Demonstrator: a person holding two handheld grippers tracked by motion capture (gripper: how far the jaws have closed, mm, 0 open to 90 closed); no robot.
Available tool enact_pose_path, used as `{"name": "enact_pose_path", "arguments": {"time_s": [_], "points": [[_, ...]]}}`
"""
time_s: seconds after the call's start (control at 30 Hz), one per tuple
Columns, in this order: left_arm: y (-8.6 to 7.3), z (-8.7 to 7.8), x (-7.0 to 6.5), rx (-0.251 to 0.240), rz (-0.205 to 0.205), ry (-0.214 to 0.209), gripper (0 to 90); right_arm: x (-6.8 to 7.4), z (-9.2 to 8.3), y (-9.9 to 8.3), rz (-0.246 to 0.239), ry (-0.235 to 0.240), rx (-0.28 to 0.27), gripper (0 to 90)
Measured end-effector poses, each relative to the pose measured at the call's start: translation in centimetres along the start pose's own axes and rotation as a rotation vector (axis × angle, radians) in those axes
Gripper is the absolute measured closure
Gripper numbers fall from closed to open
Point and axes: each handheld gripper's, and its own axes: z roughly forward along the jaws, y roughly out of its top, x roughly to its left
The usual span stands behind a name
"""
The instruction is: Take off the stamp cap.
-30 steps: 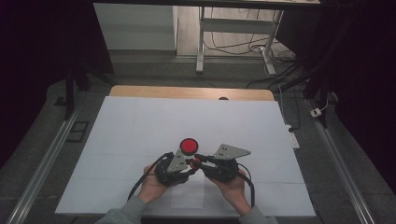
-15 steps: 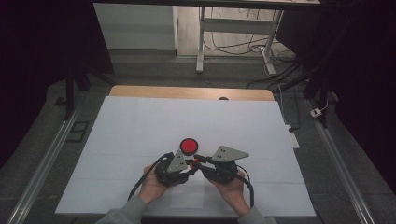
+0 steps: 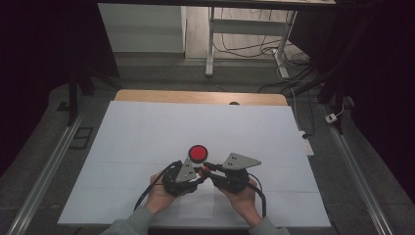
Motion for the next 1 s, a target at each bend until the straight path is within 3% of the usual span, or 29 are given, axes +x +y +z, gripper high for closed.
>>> {"name": "enact_pose_path", "arguments": {"time_s": [0.67, 0.7, 0.73, 0.77, 0.8, 0.83, 0.9, 1.0], "points": [[-0.4, 0.2, 0.2, -0.021, -0.041, -0.026, 65.5, 0.2, 0.0, -0.1, -0.005, -0.009, -0.002, 73.1], [-0.4, 0.5, 0.2, 0.035, -0.041, -0.012, 65.5, 0.2, 0.0, -0.1, -0.008, -0.012, -0.005, 73.1], [-0.7, 0.7, 0.2, 0.071, -0.022, 0.004, 65.5, 0.2, -0.4, 0.0, -0.011, -0.035, -0.038, 73.1], [-1.3, 1.0, 0.4, 0.073, -0.043, 0.001, 65.5, 0.1, -0.7, 0.2, -0.002, -0.042, -0.06, 73.1], [-1.6, 0.9, 0.5, 0.045, -0.08, -0.03, 65.5, -0.3, -1.5, 0.7, 0.008, -0.045, -0.082, 73.1], [-1.5, 0.8, 0.5, 0.031, -0.089, -0.032, 65.5, -0.6, -2.1, 1.0, 0.014, -0.054, -0.097, 73.1], [-0.9, 0.4, 0.3, 0.014, -0.06, -0.011, 65.5, -1.1, -3.0, 1.3, 0.024, -0.062, -0.124, 73.1], [-0.7, 0.3, 0.1, 0.015, -0.044, -0.009, 65.4, -1.4, -3.0, 1.1, 0.035, -0.051, -0.119, 73.1]]}}
